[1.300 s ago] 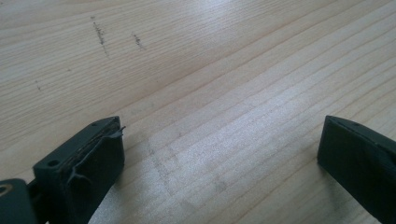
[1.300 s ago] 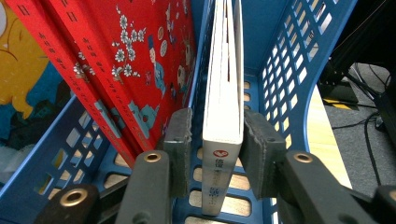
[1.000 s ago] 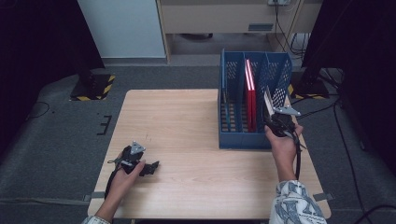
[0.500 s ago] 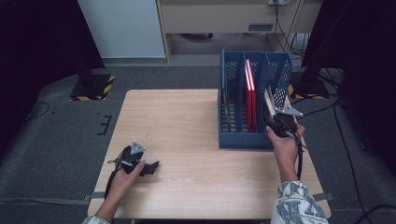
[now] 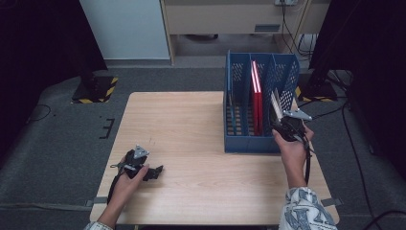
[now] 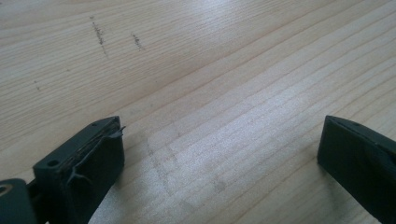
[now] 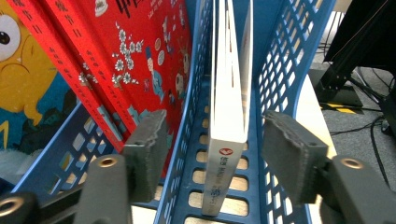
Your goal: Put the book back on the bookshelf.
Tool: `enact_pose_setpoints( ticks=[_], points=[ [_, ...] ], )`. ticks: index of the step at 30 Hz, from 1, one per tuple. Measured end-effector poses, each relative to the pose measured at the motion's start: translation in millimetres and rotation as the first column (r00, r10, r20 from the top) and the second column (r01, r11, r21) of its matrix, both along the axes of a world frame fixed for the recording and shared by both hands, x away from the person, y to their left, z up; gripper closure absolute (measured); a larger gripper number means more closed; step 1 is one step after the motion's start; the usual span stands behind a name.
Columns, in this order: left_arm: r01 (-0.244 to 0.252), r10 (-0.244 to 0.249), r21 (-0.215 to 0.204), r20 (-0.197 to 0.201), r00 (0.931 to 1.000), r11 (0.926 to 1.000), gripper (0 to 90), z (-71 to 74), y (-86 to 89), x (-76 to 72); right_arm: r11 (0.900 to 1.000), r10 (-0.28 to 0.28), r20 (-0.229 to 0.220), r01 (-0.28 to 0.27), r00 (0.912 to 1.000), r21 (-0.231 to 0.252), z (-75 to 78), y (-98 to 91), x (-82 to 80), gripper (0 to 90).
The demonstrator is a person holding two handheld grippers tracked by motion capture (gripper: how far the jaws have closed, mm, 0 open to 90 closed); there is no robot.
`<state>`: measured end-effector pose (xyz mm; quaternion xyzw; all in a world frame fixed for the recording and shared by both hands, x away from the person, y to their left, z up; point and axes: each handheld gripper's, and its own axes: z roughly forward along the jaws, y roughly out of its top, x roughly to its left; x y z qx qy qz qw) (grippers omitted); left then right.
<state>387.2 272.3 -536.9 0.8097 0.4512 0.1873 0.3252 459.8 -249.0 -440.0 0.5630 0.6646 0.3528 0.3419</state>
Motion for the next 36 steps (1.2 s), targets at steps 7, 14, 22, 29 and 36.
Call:
enact_pose_setpoints(
  ticks=[7,14,22,29,36],
  points=[
    [0.000,0.000,0.000,0.000,1.0000,1.0000,0.0,0.0,0.0,0.0,0.9998,0.013,0.025,-0.014,0.9996,0.017,4.4,-0.2,-9.6,29.3],
    [-0.003,0.003,-0.003,0.001,1.0000,1.0000,0.0,-0.1,-0.5,-0.3,0.9987,0.044,0.053,-0.045,0.9976,0.023,6.8,2.1,-22.2,23.1],
    [-0.003,0.003,-0.003,0.001,1.0000,1.0000,0.0,-0.1,-0.5,-0.3,0.9956,0.079,0.057,-0.081,0.9953,0.046,6.1,3.1,-38.8,18.3],
    [-0.001,0.001,0.000,0.001,1.0000,1.0000,0.0,-0.1,-0.5,-0.5,0.9912,0.121,0.050,-0.124,0.9913,0.047,1.6,11.4,-52.7,14.3],
    [-0.003,0.003,-0.003,0.001,1.0000,1.0000,0.0,-0.1,-0.8,-0.8,0.9856,0.157,0.047,-0.160,0.9864,0.055,-3.9,20.9,-64.8,12.6]
  ],
)
